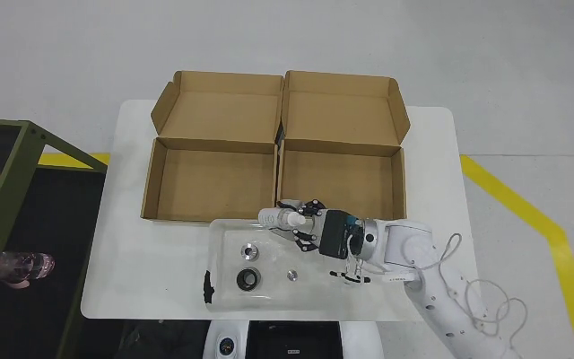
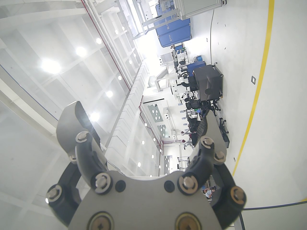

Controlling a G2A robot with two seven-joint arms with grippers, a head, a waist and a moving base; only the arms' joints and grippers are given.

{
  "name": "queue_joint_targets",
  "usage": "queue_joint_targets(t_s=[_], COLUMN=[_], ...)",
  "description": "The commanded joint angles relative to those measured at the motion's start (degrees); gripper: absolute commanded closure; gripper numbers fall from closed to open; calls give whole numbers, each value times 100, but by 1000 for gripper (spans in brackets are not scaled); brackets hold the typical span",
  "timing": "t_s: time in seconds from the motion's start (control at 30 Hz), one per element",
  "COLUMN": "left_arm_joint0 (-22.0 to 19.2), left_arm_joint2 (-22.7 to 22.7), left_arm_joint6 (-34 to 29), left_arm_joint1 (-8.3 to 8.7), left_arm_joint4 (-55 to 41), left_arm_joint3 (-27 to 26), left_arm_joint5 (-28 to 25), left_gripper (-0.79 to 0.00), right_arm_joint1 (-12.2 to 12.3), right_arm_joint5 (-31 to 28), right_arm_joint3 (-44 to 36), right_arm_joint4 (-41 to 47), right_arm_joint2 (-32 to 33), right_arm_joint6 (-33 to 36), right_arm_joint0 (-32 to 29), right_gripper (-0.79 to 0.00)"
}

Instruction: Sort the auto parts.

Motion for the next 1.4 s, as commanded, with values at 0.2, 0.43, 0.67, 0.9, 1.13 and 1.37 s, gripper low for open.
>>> queue_joint_targets(t_s=[0.2, 0.43, 0.67, 0.9, 1.13, 1.37], left_arm_joint0=[0, 0, 0, 0, 0, 0], left_arm_joint2=[0, 0, 0, 0, 0, 0], left_arm_joint6=[0, 0, 0, 0, 0, 0], left_arm_joint1=[0, 0, 0, 0, 0, 0], left_arm_joint4=[0, 0, 0, 0, 0, 0], left_arm_joint3=[0, 0, 0, 0, 0, 0], left_arm_joint5=[0, 0, 0, 0, 0, 0], left_gripper=[-785, -785, -785, -785, -785, -785], right_arm_joint1=[48, 75, 62, 18, -37, -107], right_arm_joint5=[70, 110, 281, 492, 682, 805], right_arm_joint3=[-36, 11, 203, 567, 1090, 1590], right_arm_joint4=[248, 412, 548, 717, 777, 691], right_arm_joint2=[419, 665, 643, 472, 282, 31], right_arm_joint6=[-90, -131, 203, 760, 1215, 1507], right_arm_joint0=[-30, -51, 82, 407, 795, 1198], right_gripper=[0, 0, 0, 0, 0, 0])
